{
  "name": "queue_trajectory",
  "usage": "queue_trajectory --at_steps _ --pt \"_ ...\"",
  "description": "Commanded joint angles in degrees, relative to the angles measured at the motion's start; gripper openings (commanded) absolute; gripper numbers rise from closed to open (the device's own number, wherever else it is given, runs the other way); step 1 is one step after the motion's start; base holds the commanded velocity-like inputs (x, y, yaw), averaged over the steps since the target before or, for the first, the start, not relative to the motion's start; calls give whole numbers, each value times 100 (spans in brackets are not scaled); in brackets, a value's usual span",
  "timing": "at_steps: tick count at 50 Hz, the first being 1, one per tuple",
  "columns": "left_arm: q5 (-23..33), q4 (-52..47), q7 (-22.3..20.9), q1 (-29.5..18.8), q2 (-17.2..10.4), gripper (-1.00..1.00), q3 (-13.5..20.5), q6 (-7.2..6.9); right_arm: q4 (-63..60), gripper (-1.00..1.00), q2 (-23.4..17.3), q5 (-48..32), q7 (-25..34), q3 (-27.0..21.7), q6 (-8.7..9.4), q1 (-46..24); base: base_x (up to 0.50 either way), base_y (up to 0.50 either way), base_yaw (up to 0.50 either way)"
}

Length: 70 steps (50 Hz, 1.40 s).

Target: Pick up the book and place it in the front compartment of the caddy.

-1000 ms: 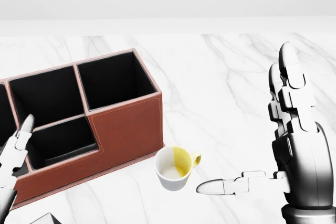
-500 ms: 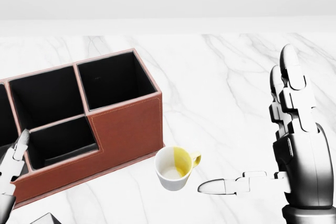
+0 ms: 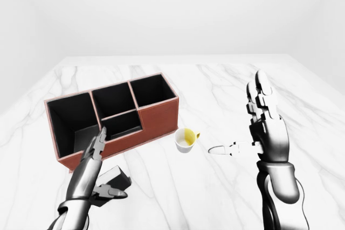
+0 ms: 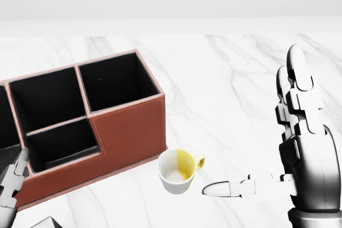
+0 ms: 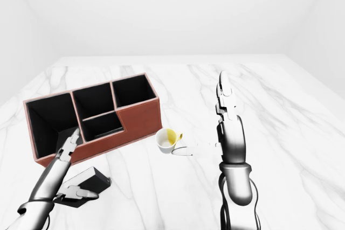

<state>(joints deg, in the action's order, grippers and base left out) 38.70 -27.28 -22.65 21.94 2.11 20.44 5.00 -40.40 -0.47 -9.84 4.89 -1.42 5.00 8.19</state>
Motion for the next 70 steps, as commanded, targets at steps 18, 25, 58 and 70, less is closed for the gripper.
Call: queue_trajectory --at_steps 18,25,58,70 --pt "662 856 538 3 -165 100 27 0 184 100 -5 -49 -11 -2 0 26 0 0 0" --pt "737 861 563 26 -181 100 38 0 147 100 -9 -69 -8 -24 0 2 0 0 0" --pt "1997 1717 1660 97 -661 -100 -207 0 213 100 10 -183 -81 -79 0 -24 0 0 0" --pt "1744 1234 1165 136 -366 -100 78 0 284 100 7 -152 -115 -50 0 -12 0 0 0"
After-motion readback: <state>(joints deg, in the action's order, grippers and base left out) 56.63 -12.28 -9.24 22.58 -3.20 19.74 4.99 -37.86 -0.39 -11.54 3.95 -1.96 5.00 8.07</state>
